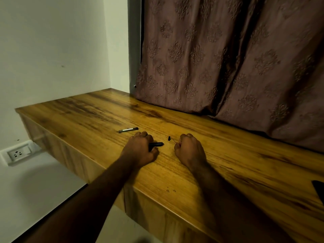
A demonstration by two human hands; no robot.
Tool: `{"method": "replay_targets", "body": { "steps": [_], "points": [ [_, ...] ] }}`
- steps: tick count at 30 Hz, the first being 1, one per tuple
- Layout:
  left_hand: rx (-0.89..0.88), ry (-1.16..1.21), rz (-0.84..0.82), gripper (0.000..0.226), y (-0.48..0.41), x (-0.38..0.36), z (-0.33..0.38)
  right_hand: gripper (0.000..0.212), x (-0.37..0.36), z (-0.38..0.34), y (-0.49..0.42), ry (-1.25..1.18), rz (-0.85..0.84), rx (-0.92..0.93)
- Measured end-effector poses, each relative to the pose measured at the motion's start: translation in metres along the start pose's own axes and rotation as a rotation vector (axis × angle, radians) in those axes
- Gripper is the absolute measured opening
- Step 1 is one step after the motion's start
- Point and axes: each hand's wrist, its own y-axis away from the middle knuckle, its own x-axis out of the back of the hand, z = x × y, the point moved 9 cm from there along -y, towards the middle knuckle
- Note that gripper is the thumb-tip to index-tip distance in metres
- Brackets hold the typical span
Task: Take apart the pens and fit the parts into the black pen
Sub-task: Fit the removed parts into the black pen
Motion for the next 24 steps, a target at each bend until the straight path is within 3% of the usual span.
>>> {"method": "replay_targets", "body": {
  "steps": [7,10,12,16,19,24],
  "points": [
    [-0.028,0.030,0.064,0.045,0.003,0.005,0.000,0.018,0.002,0.003,0.001,-0.010,0.025,-0.007],
    [-0.037,0.080,0.144,0.038,0.005,0.015,-0.001,0.012,0.011,0.009,0.002,-0.216,0.115,0.004],
    [0.009,0.235,0.208,0.032,0.007,0.022,-0.008,0.011,0.015,0.004,0.005,-0.350,0.138,0.091],
    [0.314,0.843,0.251,0.011,0.016,0.022,-0.036,0.010,0.014,-0.019,0.012,-0.425,0.083,0.263],
    [0.327,0.941,0.272,0.007,0.017,0.025,-0.035,0.010,0.011,-0.032,0.013,-0.433,0.057,0.330],
    [0.296,0.903,0.210,0.005,0.014,0.019,-0.036,0.010,0.012,-0.039,0.014,-0.439,0.051,0.379]
  ]
}}
